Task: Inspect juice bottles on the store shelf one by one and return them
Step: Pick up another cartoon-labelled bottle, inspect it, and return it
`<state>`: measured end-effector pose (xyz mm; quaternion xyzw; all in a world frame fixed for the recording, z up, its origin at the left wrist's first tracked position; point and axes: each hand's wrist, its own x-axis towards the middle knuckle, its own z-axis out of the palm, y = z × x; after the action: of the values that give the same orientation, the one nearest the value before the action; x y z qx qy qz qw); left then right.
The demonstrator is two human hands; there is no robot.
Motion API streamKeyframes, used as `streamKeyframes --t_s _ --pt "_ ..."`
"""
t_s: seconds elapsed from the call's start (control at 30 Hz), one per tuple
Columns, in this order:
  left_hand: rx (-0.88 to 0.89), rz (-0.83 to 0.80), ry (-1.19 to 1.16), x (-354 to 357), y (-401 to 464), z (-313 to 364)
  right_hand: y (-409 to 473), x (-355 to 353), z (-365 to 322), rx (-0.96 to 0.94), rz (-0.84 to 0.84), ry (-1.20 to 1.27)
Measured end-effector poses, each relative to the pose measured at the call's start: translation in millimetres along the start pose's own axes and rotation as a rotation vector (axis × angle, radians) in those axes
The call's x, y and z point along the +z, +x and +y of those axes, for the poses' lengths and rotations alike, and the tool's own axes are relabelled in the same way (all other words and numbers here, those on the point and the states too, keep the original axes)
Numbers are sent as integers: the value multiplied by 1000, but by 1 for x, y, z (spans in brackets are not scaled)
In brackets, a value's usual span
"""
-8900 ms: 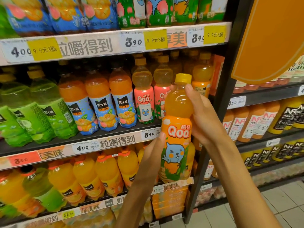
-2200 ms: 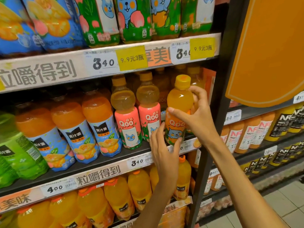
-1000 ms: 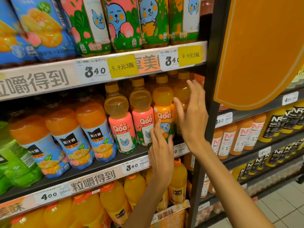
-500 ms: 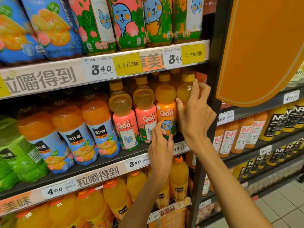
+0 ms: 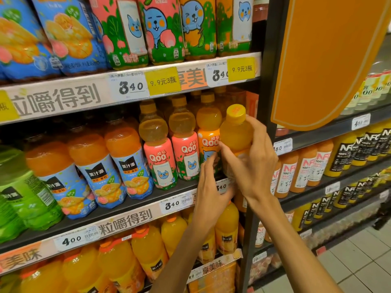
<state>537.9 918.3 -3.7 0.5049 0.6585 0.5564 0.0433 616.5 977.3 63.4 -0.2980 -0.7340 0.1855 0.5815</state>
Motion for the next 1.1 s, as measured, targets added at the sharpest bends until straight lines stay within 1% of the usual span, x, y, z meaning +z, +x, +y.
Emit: streamKeyframes --t_s 0.07,0.1,0.23,0.33,0.4,0.47,0.53,0.6,0.63,0.7,0.87,0.93,1.03,1.07,1.1 --pt "-14 -43 -54 -2 -5 5 5 -5 -6 -82 78 57" --pt "-42 -59 -93 -5 -8 6 4 -11 -9 -93 79 93" --pt "-120 -101 -245 -16 -21 17 -1 -28 -22 -8 -29 383" --pt "-130 -140 -410 -29 -33 25 -3 -33 -30 47 -136 578" --pt "-131 -160 -468 -39 -42 28 -3 -34 -32 128 -241 703" --pt "-153 -200 -521 -45 -52 29 0 -34 -33 274 -384 865" --pt "-232 -248 -599 -51 -61 30 1 -32 -34 475 -508 1091" --pt "-335 -286 -653 -54 -68 29 0 -28 -36 602 -581 1258" --pt "-385 -295 -664 -56 -70 28 -1 -25 -36 632 -600 1289" --pt "-438 -294 -669 -58 -73 28 -5 -22 -37 645 -596 1268" --pt "-446 -208 -597 -62 -66 38 -5 -24 -44 561 -469 1102" --pt "-505 -157 -648 -57 -64 40 -5 -24 -48 573 -501 1076" --pt "-625 -58 -776 -55 -64 46 0 -24 -50 610 -608 1095" --pt "-663 -60 -846 -58 -64 46 1 -22 -47 616 -624 1107" --pt "-678 -96 -922 -61 -64 47 2 -21 -46 639 -638 1125"
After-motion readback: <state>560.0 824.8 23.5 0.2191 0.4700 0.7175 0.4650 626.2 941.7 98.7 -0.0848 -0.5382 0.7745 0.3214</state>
